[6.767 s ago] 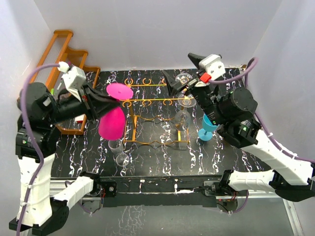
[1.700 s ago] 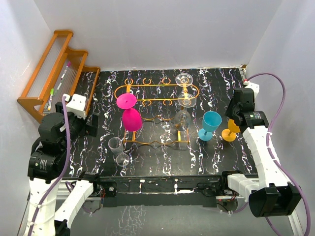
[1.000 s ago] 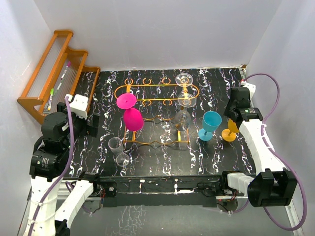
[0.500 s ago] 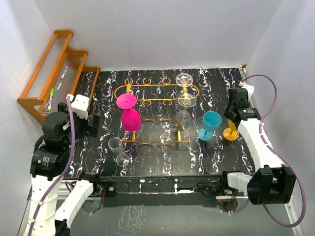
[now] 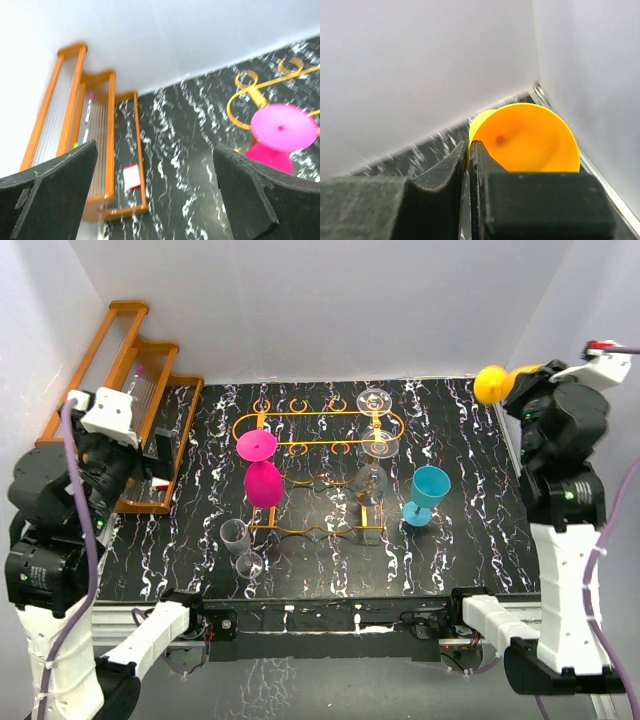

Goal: Place the wine glass upside down on the wine glass rack

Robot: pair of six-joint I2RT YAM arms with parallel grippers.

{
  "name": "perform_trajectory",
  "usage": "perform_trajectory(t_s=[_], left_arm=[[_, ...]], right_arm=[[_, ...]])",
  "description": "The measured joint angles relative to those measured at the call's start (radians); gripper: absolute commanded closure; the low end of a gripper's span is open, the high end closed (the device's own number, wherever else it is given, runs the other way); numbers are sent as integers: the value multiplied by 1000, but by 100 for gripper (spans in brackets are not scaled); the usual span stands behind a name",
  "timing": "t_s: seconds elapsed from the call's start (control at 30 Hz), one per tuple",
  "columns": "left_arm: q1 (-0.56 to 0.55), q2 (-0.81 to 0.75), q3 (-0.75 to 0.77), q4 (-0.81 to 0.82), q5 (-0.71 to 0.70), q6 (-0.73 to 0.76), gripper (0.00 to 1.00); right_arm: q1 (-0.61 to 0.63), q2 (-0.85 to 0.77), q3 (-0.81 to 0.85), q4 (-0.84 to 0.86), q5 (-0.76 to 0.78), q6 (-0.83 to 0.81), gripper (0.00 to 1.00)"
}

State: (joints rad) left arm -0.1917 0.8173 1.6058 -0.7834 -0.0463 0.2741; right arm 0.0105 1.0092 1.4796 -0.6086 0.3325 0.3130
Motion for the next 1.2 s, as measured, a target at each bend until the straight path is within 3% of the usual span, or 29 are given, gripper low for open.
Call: perform_trajectory(t_s=[0.17, 0.27, 0.37, 0.53, 0.67, 0.8, 0.93, 1.07, 1.2], left_arm=[[0, 106, 174, 16, 122, -77, 3], [0, 173, 197, 30, 251, -166, 3], [5, 258, 197, 50, 388, -267, 3], [59, 452, 243, 104, 626, -478, 3], [88, 560, 257, 211, 780, -681, 3], [90, 577, 156, 559, 937, -1041, 3], [72, 615, 102, 865, 993, -1350, 3], [48, 682, 124, 1007, 1001, -1501, 3], [39, 729, 144, 1094, 1003, -1597, 3]], right_arm=[[0, -18, 139, 148, -95, 8, 92], [2, 90, 335, 166, -179, 17, 92], [33, 163, 407, 241, -269, 19, 92], [77, 137, 182, 452, -512, -37, 92], [106, 132, 67, 663, -617, -88, 92], [138, 89, -73, 943, -693, -210, 92], [173, 78, -151, 1217, -712, -337, 92], [246, 99, -171, 1379, -775, -502, 92], [412, 154, -169, 1446, -808, -748, 92]])
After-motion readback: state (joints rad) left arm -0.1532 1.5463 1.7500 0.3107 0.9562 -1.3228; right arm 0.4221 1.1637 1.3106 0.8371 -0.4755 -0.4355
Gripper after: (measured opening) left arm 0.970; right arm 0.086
